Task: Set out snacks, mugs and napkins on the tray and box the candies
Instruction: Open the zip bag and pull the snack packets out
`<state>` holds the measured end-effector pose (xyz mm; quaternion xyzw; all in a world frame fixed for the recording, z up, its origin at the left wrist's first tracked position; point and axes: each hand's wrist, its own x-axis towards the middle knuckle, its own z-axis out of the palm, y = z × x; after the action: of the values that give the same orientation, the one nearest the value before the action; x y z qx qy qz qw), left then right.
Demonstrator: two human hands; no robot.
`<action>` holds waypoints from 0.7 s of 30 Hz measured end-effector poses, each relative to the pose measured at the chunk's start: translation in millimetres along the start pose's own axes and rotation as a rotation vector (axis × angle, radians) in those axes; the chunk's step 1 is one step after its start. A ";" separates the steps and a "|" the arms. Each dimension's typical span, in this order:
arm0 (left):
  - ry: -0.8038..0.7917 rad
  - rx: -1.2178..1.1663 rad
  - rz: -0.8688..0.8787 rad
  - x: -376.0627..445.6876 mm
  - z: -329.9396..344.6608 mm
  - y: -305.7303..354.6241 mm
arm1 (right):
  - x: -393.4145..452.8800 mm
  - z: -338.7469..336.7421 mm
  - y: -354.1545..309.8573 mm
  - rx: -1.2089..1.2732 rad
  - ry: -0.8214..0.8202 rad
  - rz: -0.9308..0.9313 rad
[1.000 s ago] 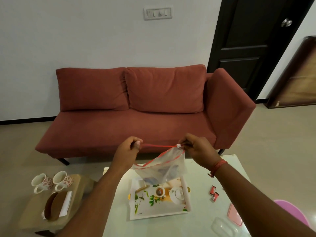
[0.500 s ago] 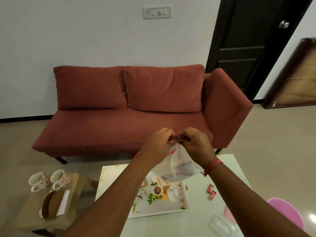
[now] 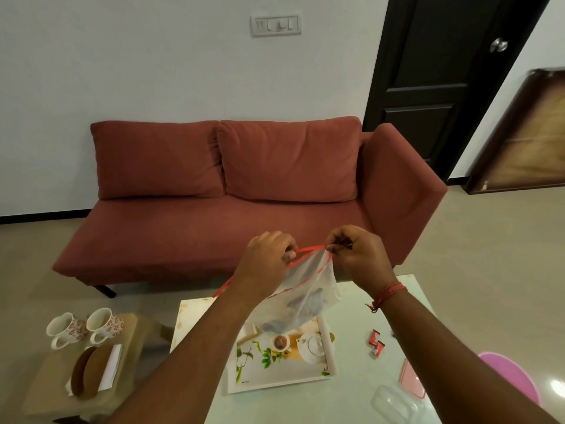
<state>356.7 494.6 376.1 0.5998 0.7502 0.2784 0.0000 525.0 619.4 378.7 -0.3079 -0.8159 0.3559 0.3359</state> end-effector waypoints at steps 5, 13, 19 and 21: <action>0.038 0.018 -0.133 -21.3 -9.9 -33.5 | 8.8 -16.4 4.9 0.020 0.038 0.019; 0.014 0.010 -0.298 -50.3 -5.1 -68.8 | 21.5 -33.5 5.0 0.024 0.107 -0.012; -0.080 -0.147 -0.355 -47.5 -4.6 -71.3 | 23.5 -31.2 0.4 0.039 0.107 -0.033; -0.127 -0.232 -0.351 -44.0 -6.1 -66.5 | 25.5 -31.3 -2.4 0.050 0.102 -0.046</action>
<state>307.2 444.1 338.8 0.4722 0.8046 0.3202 0.1649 533.5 648.8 405.3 -0.2984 -0.7953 0.3523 0.3928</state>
